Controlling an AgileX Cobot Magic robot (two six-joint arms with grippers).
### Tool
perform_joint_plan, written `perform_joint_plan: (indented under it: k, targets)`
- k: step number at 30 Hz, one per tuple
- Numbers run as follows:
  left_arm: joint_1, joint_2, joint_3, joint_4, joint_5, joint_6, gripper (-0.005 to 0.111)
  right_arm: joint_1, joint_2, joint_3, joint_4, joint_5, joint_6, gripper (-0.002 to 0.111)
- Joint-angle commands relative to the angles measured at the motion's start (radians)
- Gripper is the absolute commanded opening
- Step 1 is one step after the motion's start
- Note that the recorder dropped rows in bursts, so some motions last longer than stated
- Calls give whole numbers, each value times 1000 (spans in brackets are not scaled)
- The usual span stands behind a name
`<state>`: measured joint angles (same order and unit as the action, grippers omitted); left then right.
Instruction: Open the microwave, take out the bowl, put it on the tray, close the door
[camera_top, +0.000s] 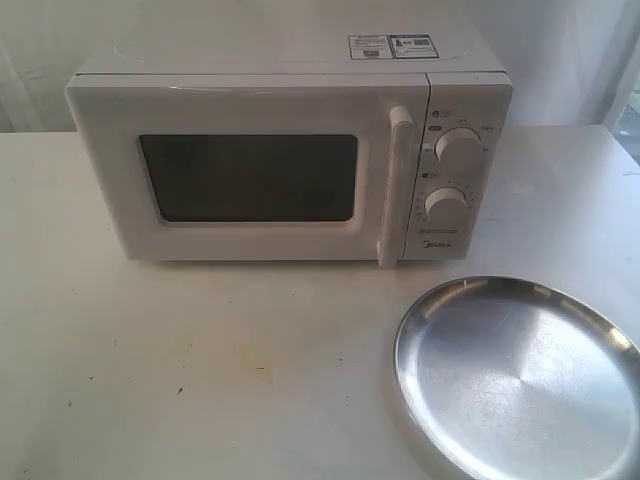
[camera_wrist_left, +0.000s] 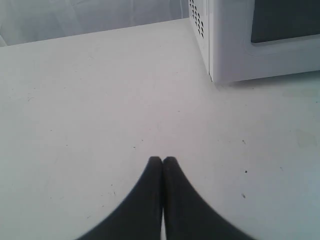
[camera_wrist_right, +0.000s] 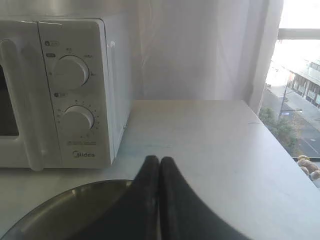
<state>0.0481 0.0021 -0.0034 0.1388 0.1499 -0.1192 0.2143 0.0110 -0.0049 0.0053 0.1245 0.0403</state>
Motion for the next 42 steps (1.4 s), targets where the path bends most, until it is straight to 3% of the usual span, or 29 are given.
perform_joint_plan:
  k: [1,20,29,42]
  targets:
    - [-1,-2,3,-4,-1,-6,0,-6,-1,5,2,-4,-2,0]
    - [-1,-2,3,-4,-1,-6,0,-6,-1,5,2,-87,10,0]
    - [-1,-2,3,-4,-1,-6,0,-6,-1,5,2,-450,56,0]
    - [-1,-2,3,-4,-1,-6,0,-6,-1,5,2,-579,585,0]
